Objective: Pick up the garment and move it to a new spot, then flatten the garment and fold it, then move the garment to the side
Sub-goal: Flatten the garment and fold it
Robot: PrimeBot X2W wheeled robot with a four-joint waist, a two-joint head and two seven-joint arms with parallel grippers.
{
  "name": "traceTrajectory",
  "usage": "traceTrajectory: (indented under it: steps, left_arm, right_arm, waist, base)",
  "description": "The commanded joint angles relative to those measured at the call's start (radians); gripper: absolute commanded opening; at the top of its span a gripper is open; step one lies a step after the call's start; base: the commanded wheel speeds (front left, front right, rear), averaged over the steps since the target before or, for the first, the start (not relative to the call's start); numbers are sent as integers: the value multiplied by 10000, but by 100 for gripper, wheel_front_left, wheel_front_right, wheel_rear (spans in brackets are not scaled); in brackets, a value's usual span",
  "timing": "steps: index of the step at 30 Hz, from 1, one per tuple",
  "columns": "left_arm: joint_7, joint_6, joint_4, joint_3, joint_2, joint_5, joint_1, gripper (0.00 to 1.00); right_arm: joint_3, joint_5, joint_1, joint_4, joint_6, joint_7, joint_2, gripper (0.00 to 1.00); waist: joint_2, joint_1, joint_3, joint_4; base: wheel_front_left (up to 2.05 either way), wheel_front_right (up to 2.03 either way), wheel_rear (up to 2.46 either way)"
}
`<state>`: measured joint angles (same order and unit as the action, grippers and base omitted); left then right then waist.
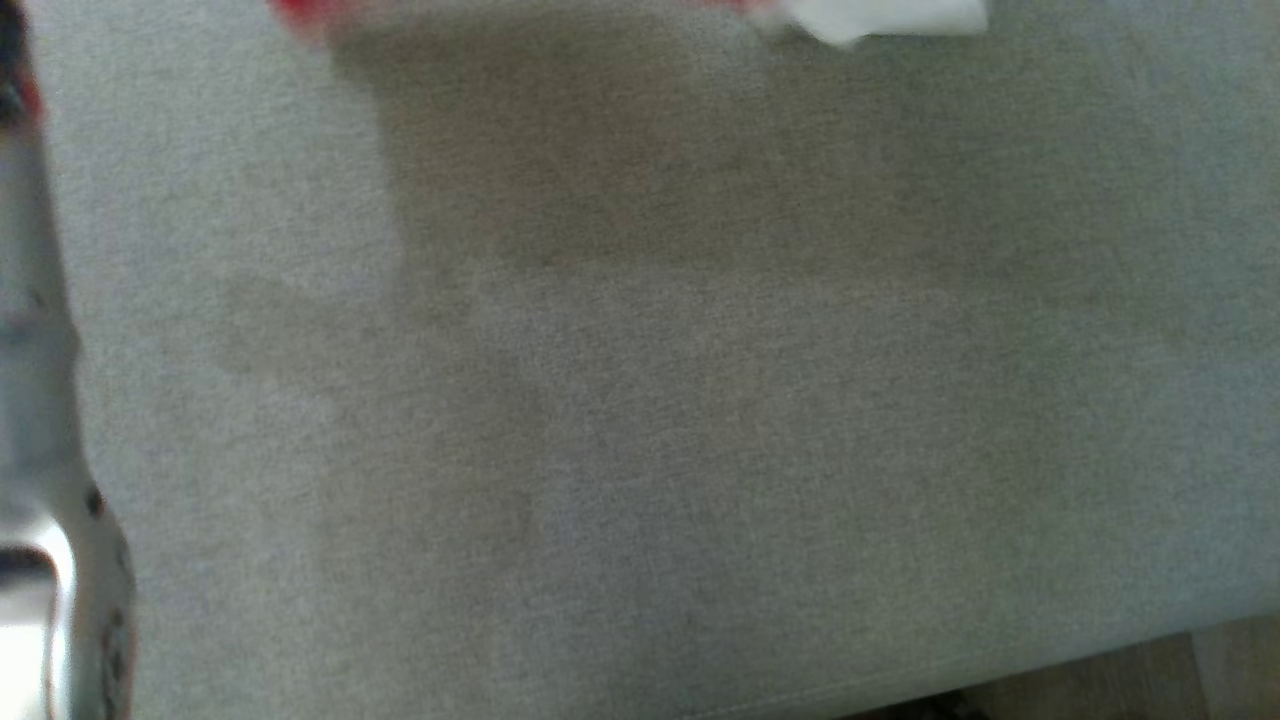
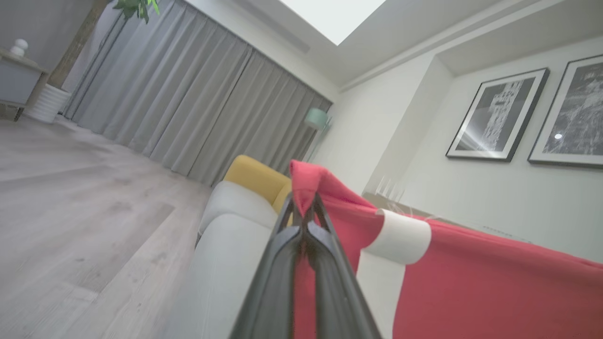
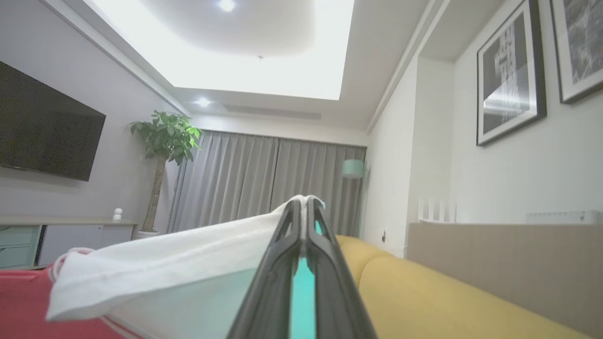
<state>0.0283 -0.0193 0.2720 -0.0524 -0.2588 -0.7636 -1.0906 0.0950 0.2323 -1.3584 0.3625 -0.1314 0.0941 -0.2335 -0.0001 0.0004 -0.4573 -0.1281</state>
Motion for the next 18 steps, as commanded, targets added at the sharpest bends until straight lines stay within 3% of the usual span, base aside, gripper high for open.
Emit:
traceTrajectory:
  steps: [1, 6, 9, 12, 18]
  left_arm:
    - [375, -160, -99, 364, -529, 216, -594, 0]
    - [1162, -537, 227, 200, -626, 537, -898, 0]
    - [1478, -773, 414, -141, -654, 710, -311, 0]
    - [1724, -896, 610, -545, -758, 1005, 819, 0]
    - [2160, -872, 697, -692, -452, 1068, 3980, 0]
  right_arm:
    - [26, -108, -582, -77, 7, 253, -91, 0]
    - [259, -150, -754, 328, 7, 488, -350, 0]
    - [373, -220, 108, 394, 7, 303, -574, 0]
    - [443, -169, 1581, 266, 7, -131, -590, 0]
    - [250, 309, 5769, -736, 7, -1153, 107, 0]
  waist:
    - [1, -4, 6, -28]
    - [1, -4, 14, -56]
    - [1, -4, 61, -44]
    - [1, -4, 231, -24]
    - [1, -4, 1098, 15]
  base:
    - [0, 0, 0]
    - [0, 0, 0]
    - [0, 0, 0]
    - [0, 0, 0]
    - [0, 0, 0]
